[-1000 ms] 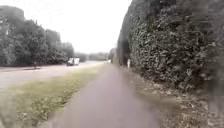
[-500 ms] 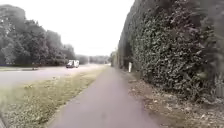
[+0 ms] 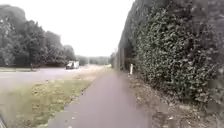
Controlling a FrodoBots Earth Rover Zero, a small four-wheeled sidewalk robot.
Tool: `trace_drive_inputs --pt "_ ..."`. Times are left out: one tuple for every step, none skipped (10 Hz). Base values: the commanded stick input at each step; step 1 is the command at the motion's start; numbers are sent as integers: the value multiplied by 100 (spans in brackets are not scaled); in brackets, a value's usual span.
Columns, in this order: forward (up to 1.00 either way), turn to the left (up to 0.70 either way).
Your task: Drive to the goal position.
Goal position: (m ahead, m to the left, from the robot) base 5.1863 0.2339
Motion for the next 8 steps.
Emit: trace_drive_inputs --pt "100 0" --pt "100 0" --pt "100 0" --pt "100 0" --pt "100 0" --pt "100 0" --pt "100 0" --pt "100 0"
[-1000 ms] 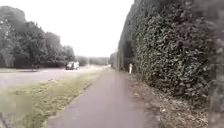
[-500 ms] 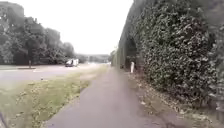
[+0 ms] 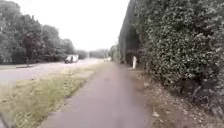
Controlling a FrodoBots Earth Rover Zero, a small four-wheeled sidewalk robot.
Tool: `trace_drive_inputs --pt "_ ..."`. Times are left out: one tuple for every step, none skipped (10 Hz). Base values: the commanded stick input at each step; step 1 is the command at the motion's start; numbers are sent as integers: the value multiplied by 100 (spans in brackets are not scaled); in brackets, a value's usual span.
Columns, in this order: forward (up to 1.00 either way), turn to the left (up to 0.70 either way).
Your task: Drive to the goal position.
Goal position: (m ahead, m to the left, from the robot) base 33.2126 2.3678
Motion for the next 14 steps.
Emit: trace_drive_inputs --pt "100 0" --pt "100 0" --pt "100 0" --pt "100 0" --pt "100 0" --pt "100 0" --pt "100 0" --pt "100 0" --pt "100 0" --pt "100 0" --pt "100 0" --pt "100 0" --pt "100 0" --pt "100 0"
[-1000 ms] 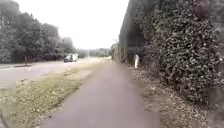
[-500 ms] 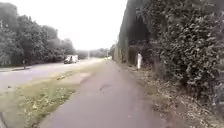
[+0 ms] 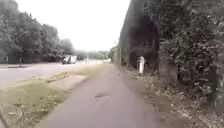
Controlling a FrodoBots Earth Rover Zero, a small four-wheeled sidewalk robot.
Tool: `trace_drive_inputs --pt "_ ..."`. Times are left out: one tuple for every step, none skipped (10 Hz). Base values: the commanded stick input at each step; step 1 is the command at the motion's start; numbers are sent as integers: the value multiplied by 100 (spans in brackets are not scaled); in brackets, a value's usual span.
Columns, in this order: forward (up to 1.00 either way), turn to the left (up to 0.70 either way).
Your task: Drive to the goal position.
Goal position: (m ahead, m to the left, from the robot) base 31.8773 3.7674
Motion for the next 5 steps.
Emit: trace_drive_inputs --pt "100 0" --pt "100 0" --pt "100 0" --pt "100 0" --pt "100 0"
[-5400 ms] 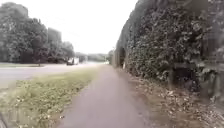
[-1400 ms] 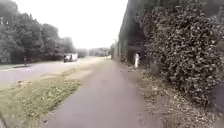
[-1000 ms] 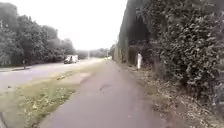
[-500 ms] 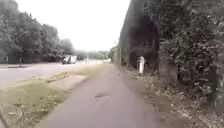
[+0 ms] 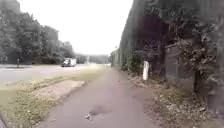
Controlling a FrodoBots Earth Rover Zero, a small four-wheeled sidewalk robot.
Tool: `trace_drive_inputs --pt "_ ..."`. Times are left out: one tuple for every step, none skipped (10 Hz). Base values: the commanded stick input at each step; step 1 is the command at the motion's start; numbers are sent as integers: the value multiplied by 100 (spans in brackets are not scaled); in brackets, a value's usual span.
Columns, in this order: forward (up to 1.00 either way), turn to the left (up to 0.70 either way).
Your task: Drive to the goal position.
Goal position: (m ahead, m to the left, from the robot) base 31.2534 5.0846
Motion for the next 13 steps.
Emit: trace_drive_inputs --pt "100 0" --pt "100 0" --pt "100 0" --pt "100 0" --pt "100 0" --pt "100 0" --pt "100 0" --pt "100 0" --pt "100 0" --pt "100 0" --pt "100 0" --pt "100 0" --pt "100 0"
